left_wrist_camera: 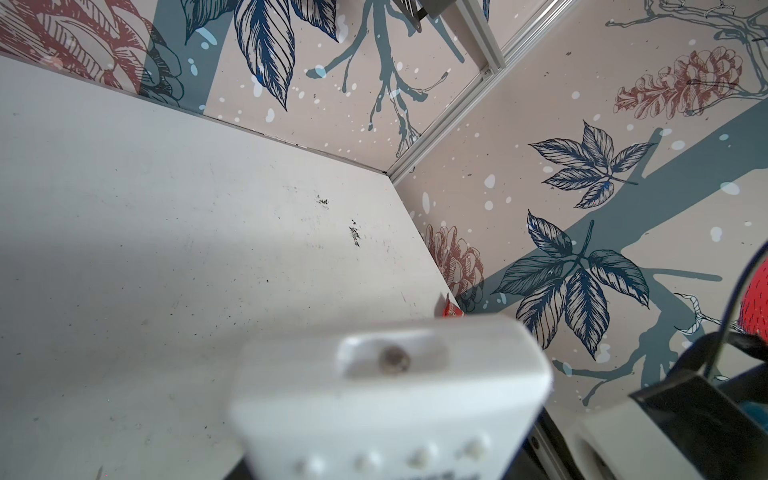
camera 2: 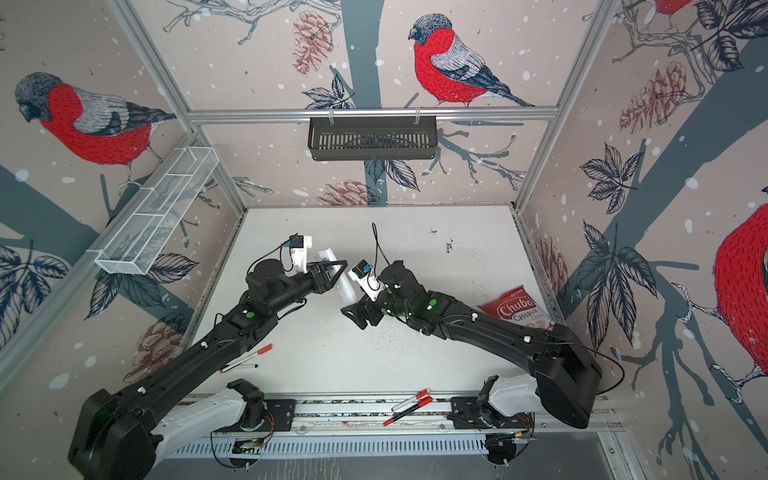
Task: Load the batteries into the remote control
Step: 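Bring the remote toward the left gripper while the left gripper approaches it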
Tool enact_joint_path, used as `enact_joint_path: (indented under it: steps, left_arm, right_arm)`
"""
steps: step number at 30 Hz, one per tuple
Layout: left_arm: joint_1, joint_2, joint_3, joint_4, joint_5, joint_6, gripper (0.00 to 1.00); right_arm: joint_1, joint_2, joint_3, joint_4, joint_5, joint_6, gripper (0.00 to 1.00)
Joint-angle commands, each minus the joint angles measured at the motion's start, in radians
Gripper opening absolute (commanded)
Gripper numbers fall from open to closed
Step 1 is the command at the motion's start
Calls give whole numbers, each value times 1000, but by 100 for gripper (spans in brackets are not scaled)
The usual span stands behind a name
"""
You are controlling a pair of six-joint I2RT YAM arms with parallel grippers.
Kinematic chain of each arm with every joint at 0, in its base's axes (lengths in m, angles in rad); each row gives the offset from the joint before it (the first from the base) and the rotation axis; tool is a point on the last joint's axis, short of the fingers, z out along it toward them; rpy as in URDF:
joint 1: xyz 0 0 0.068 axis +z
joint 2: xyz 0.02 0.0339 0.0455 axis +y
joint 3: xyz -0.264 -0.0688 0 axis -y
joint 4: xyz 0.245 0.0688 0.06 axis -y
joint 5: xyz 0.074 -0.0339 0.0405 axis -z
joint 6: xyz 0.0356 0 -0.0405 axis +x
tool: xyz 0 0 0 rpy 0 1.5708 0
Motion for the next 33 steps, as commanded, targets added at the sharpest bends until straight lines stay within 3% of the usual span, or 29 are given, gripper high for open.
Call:
enact_joint_path:
  steps: [1, 7, 13, 16, 21, 26, 33]
  left_arm:
    - [1, -9, -4, 37, 35, -9, 39]
    - [1, -20, -12, 50, 55, -22, 39]
    - [1, -20, -16, 74, 76, -25, 41]
    - [1, -19, -21, 120, 124, -22, 50]
    - [2, -36, -41, 209, 196, 26, 96]
    - [13, -32, -41, 249, 220, 83, 97]
    - [19, 12, -92, 451, 276, 17, 97]
  right_arm:
    - [0, 19, 20, 39, 6, -6, 86]
    - [-10, 55, 36, 63, -34, 9, 54]
    - [-53, 51, 27, 97, -133, 60, 38]
    - [-107, 32, -2, 144, -239, 116, 34]
    - [-181, -28, -53, 219, -467, 175, 31]
    - [-233, -76, -84, 245, -616, 253, 31]
    - [-282, -101, -145, 401, -729, 460, 29]
